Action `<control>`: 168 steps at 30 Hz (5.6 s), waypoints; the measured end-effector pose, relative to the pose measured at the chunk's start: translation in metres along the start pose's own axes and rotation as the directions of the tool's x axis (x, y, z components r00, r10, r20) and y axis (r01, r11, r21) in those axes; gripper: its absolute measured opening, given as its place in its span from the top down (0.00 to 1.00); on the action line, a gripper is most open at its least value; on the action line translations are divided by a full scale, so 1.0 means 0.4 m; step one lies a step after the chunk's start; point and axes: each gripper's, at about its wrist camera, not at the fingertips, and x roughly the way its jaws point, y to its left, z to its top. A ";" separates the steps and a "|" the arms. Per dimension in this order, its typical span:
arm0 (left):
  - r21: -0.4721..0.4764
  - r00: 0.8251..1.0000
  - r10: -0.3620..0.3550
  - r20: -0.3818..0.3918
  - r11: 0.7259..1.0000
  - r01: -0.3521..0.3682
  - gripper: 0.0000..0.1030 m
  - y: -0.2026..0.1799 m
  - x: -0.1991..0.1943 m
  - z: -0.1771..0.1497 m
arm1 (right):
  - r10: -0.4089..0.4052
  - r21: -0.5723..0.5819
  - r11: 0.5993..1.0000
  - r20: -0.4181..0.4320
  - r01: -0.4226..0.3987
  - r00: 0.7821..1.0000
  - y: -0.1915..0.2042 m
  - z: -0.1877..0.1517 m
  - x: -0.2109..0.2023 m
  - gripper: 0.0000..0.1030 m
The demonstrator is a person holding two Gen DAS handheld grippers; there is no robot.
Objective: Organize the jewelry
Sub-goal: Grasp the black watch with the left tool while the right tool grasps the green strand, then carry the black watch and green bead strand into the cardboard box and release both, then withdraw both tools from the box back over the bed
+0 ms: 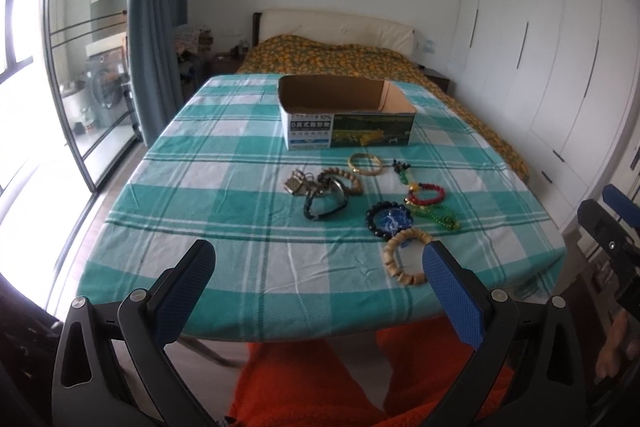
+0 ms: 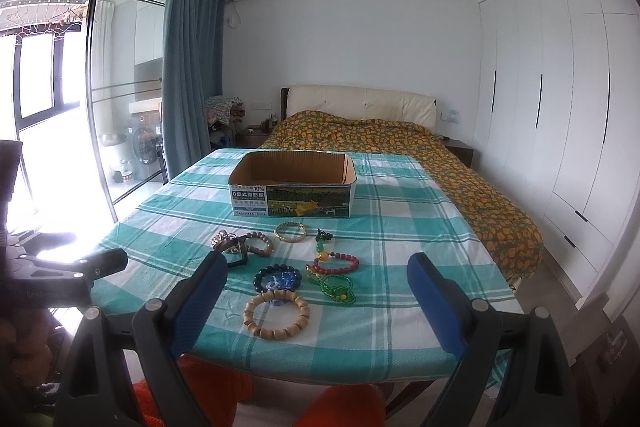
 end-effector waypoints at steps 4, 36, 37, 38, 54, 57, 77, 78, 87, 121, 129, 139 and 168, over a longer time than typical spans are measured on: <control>-0.006 1.000 -0.007 -0.025 1.000 0.007 0.00 0.009 0.043 0.008 | 0.012 0.006 1.000 -0.034 -0.012 0.999 -0.008 0.000 0.040 0.09; -0.026 0.982 0.025 -0.189 0.999 -0.030 0.00 0.052 0.338 -0.009 | 0.065 0.052 0.997 -0.292 -0.052 0.954 -0.143 -0.108 0.369 0.09; -0.026 0.980 0.027 -0.196 0.999 -0.033 0.00 0.054 0.345 -0.011 | 0.068 0.050 0.997 -0.294 -0.055 0.954 -0.141 -0.112 0.373 0.09; -0.028 0.979 0.029 -0.202 0.999 -0.036 0.00 0.056 0.351 -0.013 | 0.073 0.049 0.997 -0.293 -0.061 0.953 -0.139 -0.116 0.376 0.09; -0.124 0.970 -0.082 -0.230 0.991 0.054 0.01 0.082 0.468 0.036 | 0.075 0.033 0.997 -0.343 -0.068 0.936 -0.142 -0.176 0.458 0.10; -0.114 0.969 -0.068 -0.239 0.993 0.042 0.01 0.081 0.509 0.050 | 0.092 0.048 0.996 -0.343 -0.080 0.935 -0.147 -0.178 0.473 0.10; 0.010 0.944 -0.019 -0.330 1.000 0.024 0.89 0.040 0.622 0.033 | 0.187 -0.042 0.975 -0.391 -0.220 0.901 -0.119 -0.178 0.637 0.78; -0.009 0.941 -0.038 -0.336 0.999 0.037 0.89 0.047 0.622 0.034 | 0.202 -0.016 0.974 -0.390 -0.226 0.898 -0.128 -0.174 0.632 0.83; -0.103 0.941 -0.140 -0.309 0.988 0.113 0.89 0.085 0.551 0.055 | 0.260 0.087 0.966 -0.331 -0.245 0.907 -0.190 -0.089 0.551 0.84; -0.110 0.970 -0.159 -0.186 0.984 0.140 0.89 0.099 0.724 0.549 | 0.374 0.101 0.927 -0.219 -0.360 0.901 -0.118 0.403 0.931 0.84; -0.093 0.941 -0.108 -0.320 0.992 0.082 0.78 0.079 0.917 0.501 | 0.331 0.158 0.943 -0.400 -0.292 0.855 -0.122 0.284 1.176 0.75; -0.036 0.942 -0.070 -0.327 0.997 0.062 0.72 0.051 0.902 0.419 | 0.281 0.076 0.957 -0.484 -0.280 0.829 -0.123 0.217 1.124 0.78; 0.090 0.972 0.127 -0.199 0.990 -0.111 0.06 0.110 0.423 -0.064 | -0.012 0.000 1.000 -0.356 0.013 0.934 -0.226 -0.195 0.457 0.35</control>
